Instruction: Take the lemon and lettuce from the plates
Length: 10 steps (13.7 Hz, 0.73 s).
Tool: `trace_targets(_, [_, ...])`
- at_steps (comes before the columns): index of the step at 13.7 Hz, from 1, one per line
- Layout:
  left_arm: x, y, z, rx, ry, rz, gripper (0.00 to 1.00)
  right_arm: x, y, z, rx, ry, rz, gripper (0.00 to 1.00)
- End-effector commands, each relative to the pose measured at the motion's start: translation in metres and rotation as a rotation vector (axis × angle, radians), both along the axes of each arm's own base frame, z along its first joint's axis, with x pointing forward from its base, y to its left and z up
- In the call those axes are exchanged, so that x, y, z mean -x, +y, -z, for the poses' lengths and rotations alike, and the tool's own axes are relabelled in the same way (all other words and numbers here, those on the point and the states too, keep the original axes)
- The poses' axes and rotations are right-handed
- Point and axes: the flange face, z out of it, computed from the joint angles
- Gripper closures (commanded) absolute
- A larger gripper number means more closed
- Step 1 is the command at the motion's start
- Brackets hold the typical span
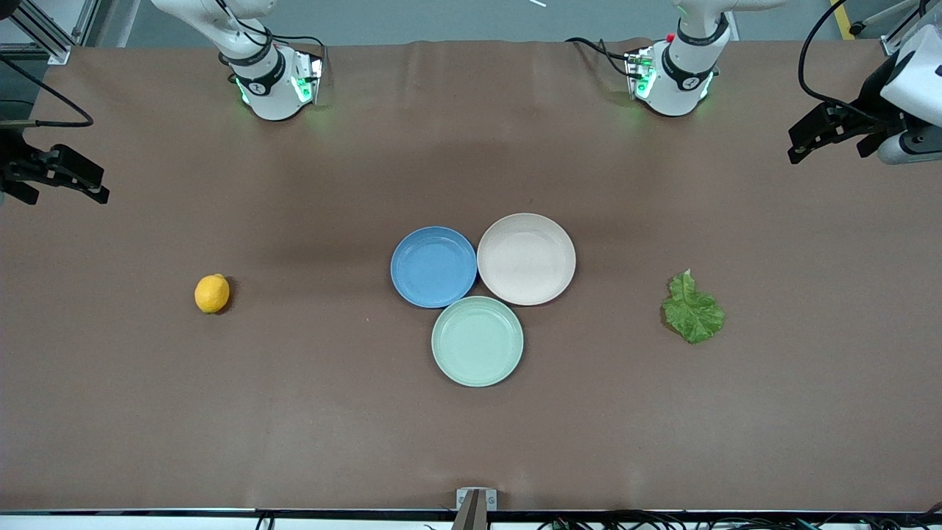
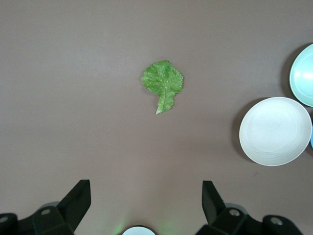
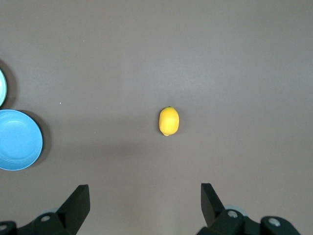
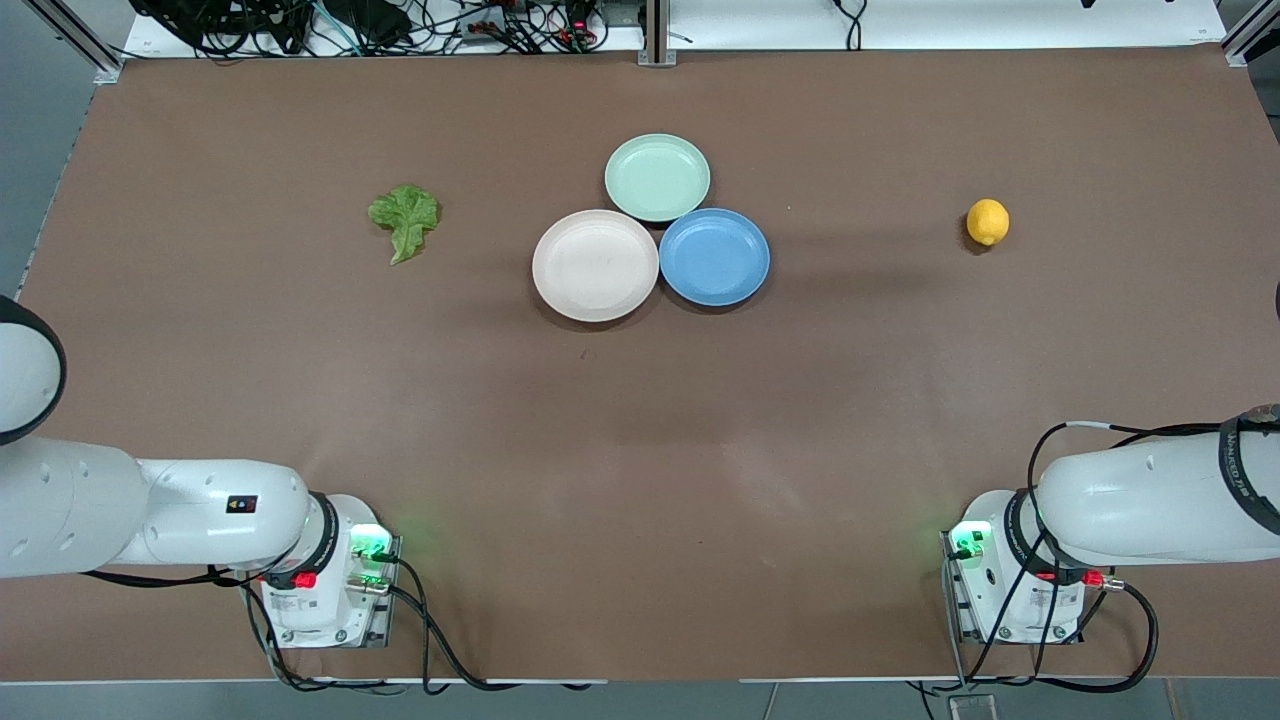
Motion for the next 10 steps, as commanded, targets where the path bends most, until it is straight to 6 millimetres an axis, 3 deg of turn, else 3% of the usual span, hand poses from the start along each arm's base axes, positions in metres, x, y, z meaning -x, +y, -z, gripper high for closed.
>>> trace_targets(1, [-0.0029, 0.0029, -0.0060, 0.016, -0.010, 0.012, 0.00, 0.0092, 0.0019, -0.0048, -0.011, -0.011, 0.004, 0.00])
trace_targets(10, [-0.0061, 0.0033, -0.0138, 0.007, -0.028, 0.007, 0.00, 0.0091, 0.0011, -0.0049, -0.011, -0.012, 0.005, 0.00])
